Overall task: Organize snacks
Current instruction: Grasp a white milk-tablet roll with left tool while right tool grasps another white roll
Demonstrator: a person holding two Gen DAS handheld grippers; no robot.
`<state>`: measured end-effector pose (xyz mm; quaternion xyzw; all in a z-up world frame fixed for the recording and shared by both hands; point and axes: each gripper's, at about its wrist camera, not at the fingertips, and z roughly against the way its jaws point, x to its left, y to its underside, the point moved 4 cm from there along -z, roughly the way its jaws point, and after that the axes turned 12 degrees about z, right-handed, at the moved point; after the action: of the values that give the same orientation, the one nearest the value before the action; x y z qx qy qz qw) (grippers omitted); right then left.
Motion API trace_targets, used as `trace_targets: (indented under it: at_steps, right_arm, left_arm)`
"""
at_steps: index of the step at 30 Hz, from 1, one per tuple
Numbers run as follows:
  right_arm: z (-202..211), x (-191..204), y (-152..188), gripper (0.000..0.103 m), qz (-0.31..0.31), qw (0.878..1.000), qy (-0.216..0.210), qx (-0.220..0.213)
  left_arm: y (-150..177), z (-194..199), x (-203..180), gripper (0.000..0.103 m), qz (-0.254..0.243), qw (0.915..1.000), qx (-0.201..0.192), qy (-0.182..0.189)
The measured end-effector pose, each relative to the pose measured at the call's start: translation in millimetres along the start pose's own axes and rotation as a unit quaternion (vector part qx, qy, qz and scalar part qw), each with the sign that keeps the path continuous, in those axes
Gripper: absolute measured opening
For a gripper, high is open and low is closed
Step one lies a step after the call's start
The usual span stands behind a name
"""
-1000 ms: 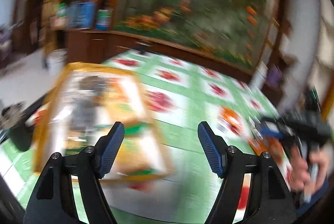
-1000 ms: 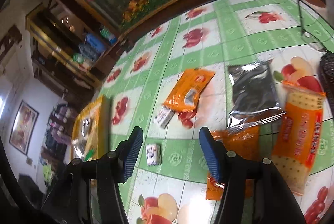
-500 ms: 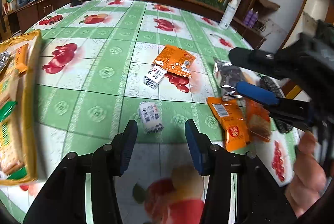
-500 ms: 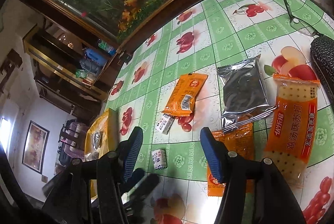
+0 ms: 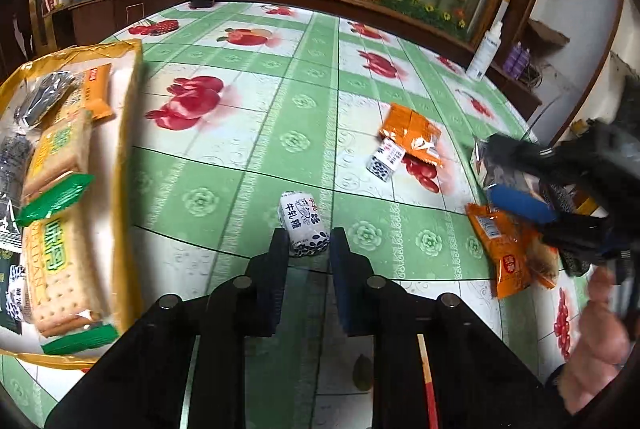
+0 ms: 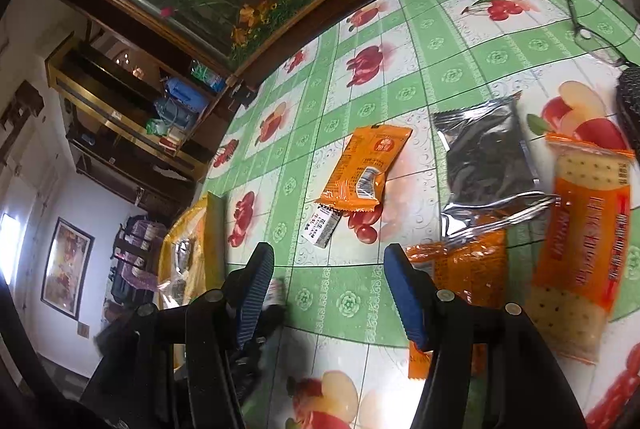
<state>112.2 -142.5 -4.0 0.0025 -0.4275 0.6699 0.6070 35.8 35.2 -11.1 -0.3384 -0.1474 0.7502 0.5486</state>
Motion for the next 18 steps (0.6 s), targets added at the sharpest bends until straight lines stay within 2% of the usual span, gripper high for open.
trace_targets:
  at_steps: [4,9,12,13,15,18]
  right_arm:
    - [-26,5,0,0.054,-0.007,1.0,-0.014,0.025]
    - [-55,13,-9,0.049,-0.018,0.999,0.011,0.043]
    - [-72,24,-13,0.048,0.0,0.998,0.046,0.053]
    - [-76,29,-14,0.042,0.013,0.997,0.061,0.052]
    - [-81,37,-15,0.041,0.043,0.993,0.095,0.052]
    - [-85,41,-14,0.033,0.073,0.989,0.117,0.053]
  left_arm:
    - [-3,10,2,0.018,0.003,0.9998,-0.018,0.01]
    - [-7,21,2,0.018,-0.011,0.999,-0.043,0.007]
    - [-8,22,4,0.018,-0.012,0.9989,-0.044,0.008]
    - [-9,22,6,0.018,-0.009,0.999,-0.044,0.009]
    - [-9,21,8,0.018,-0.008,0.9991,-0.042,0.009]
    - [-8,18,10,0.018,-0.004,0.9994,-0.031,0.011]
